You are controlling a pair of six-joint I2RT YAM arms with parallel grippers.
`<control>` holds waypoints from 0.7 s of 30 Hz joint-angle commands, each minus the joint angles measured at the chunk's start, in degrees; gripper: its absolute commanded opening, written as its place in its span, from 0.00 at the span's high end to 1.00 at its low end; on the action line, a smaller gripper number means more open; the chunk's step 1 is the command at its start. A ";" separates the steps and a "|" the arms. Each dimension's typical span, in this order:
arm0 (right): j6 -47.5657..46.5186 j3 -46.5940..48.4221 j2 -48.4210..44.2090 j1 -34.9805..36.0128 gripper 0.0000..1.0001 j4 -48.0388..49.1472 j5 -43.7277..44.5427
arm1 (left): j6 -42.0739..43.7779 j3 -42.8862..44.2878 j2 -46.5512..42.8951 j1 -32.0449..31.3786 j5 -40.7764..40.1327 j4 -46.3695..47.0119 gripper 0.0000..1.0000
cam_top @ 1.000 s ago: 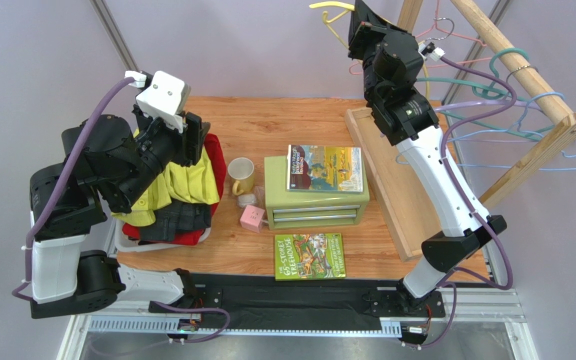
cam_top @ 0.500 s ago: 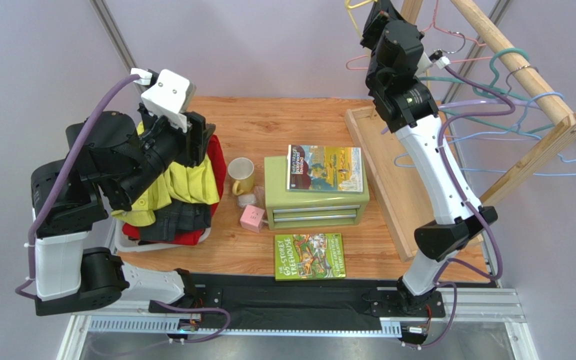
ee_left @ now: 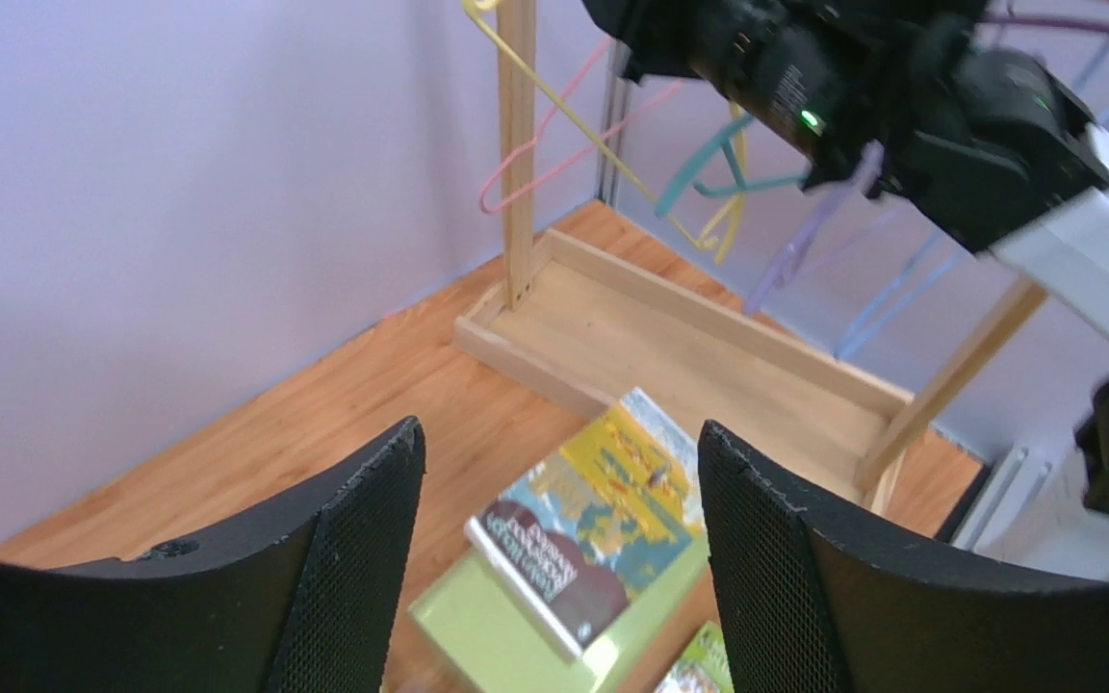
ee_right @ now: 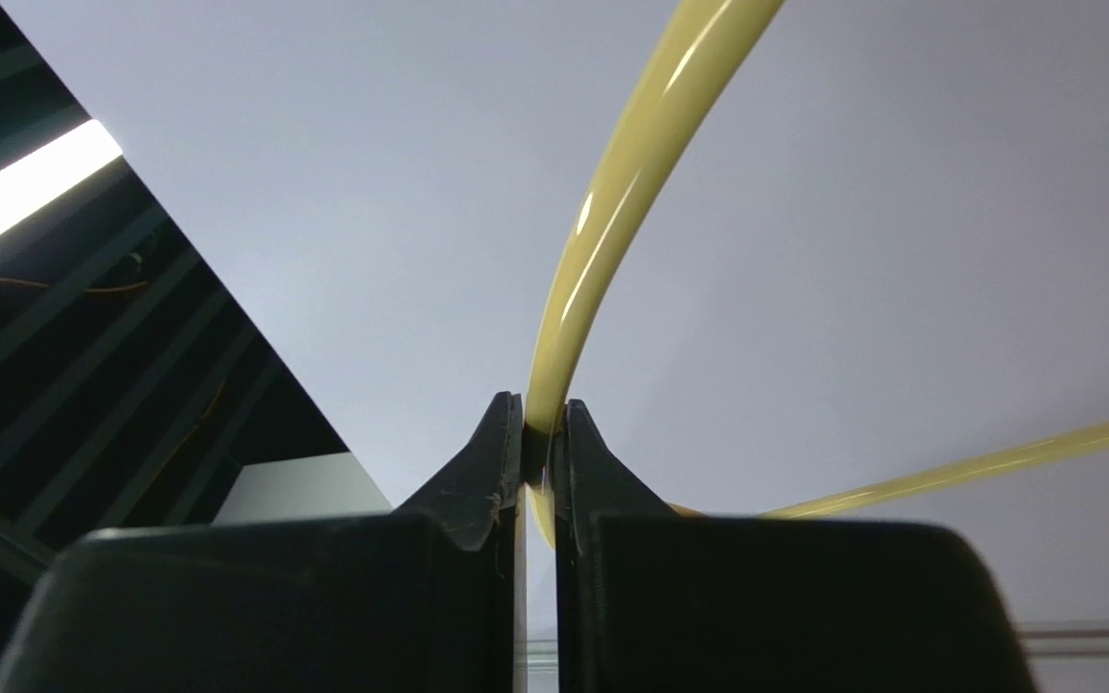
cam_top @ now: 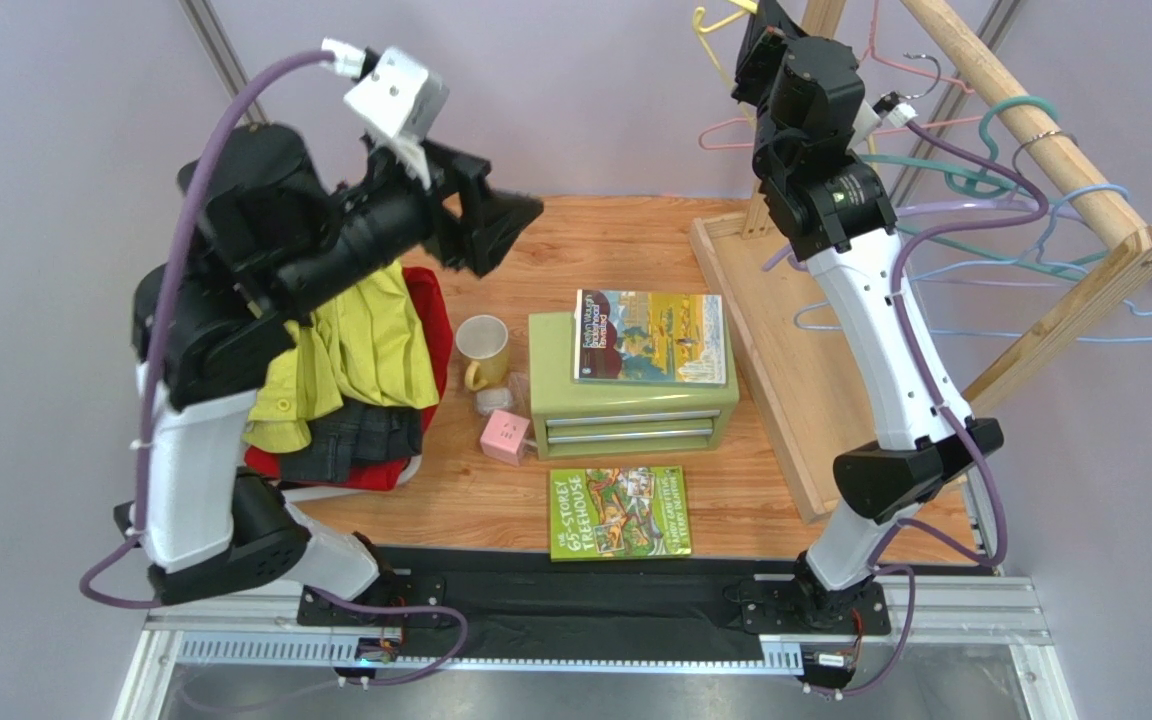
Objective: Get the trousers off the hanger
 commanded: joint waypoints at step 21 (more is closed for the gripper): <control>-16.44 -14.70 -17.70 -7.11 1.00 -5.52 -33.36 | -18.85 6.60 24.48 18.94 47.00 47.45 0.14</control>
